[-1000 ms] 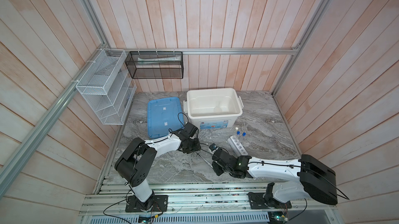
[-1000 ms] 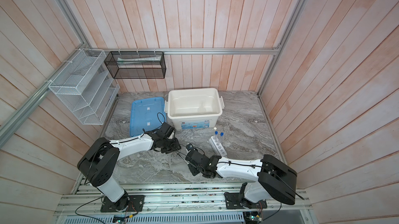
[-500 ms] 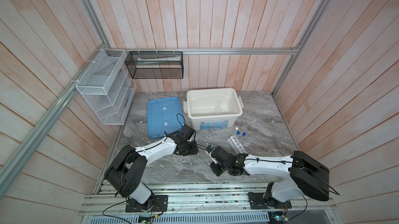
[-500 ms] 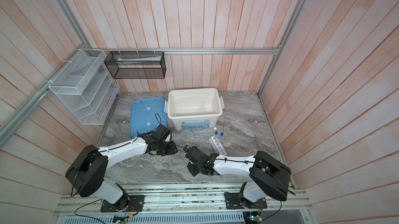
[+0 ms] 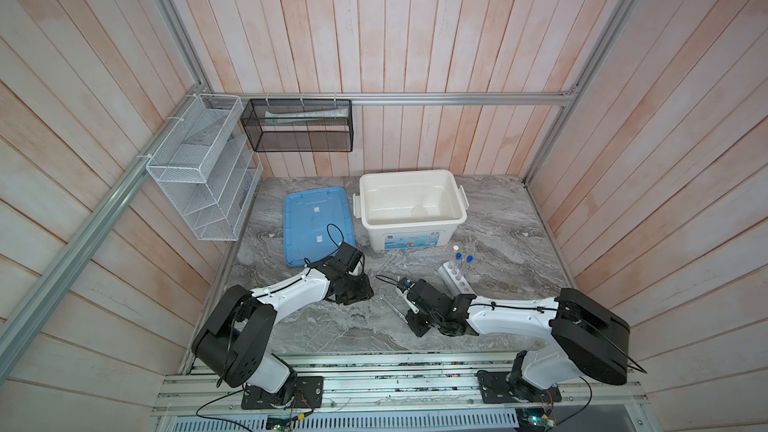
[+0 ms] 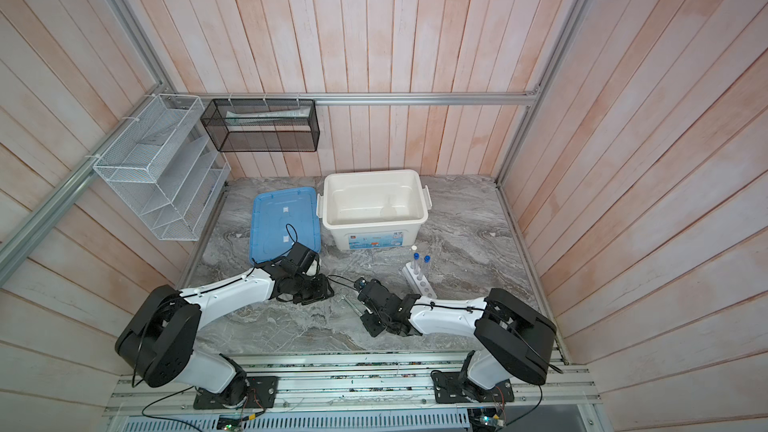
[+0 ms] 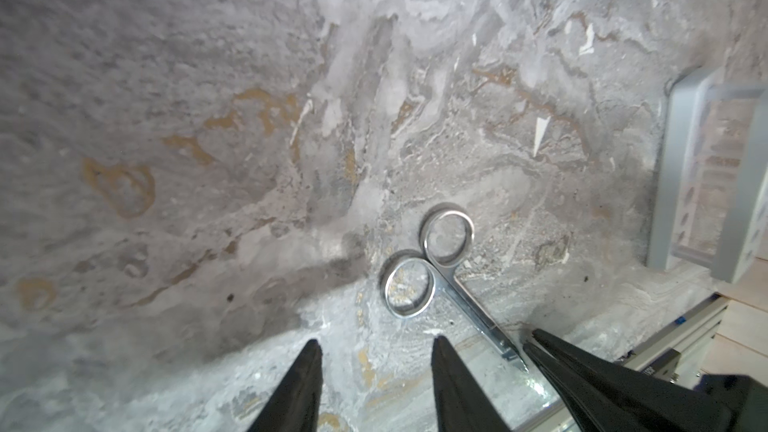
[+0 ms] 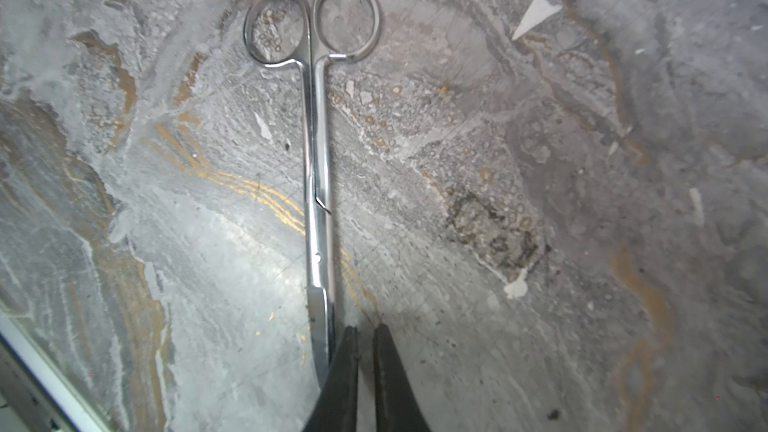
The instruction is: Organize the chemistry lab equipment
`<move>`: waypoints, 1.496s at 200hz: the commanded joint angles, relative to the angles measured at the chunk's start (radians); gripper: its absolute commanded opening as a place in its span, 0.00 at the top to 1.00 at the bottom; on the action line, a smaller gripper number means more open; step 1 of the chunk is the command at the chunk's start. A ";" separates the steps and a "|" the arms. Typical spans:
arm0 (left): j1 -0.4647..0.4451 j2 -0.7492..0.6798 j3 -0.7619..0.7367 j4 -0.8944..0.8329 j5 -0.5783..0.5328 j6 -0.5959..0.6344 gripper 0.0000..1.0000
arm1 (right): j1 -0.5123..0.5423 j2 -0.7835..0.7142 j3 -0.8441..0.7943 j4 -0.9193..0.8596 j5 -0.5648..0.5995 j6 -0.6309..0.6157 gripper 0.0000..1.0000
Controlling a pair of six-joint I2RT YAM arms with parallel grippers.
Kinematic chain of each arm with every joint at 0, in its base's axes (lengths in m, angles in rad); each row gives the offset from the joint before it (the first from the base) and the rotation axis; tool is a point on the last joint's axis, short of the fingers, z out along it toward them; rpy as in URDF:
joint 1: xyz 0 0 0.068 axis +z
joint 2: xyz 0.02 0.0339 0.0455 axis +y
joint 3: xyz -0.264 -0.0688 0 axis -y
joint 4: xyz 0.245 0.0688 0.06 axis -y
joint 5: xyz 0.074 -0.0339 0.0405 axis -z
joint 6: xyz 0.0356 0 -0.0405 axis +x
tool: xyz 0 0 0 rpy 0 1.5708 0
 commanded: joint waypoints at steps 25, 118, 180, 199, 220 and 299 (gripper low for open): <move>0.008 -0.012 -0.021 0.031 0.028 -0.005 0.54 | -0.003 -0.032 -0.023 -0.014 -0.003 0.034 0.90; 0.011 0.008 -0.011 0.050 0.039 -0.006 0.54 | 0.028 -0.098 -0.039 -0.058 -0.022 0.080 0.88; 0.013 0.006 -0.003 0.043 0.038 -0.005 0.54 | 0.040 -0.062 -0.050 -0.039 -0.013 0.087 0.90; 0.013 0.005 -0.003 0.045 0.039 -0.006 0.54 | 0.039 -0.057 -0.059 -0.035 -0.009 0.091 0.91; 0.013 0.006 0.001 0.044 0.042 -0.006 0.54 | 0.041 -0.051 -0.059 -0.031 -0.008 0.095 0.92; 0.013 0.007 0.003 0.050 0.047 -0.005 0.54 | 0.042 -0.098 -0.023 -0.069 0.012 0.085 0.84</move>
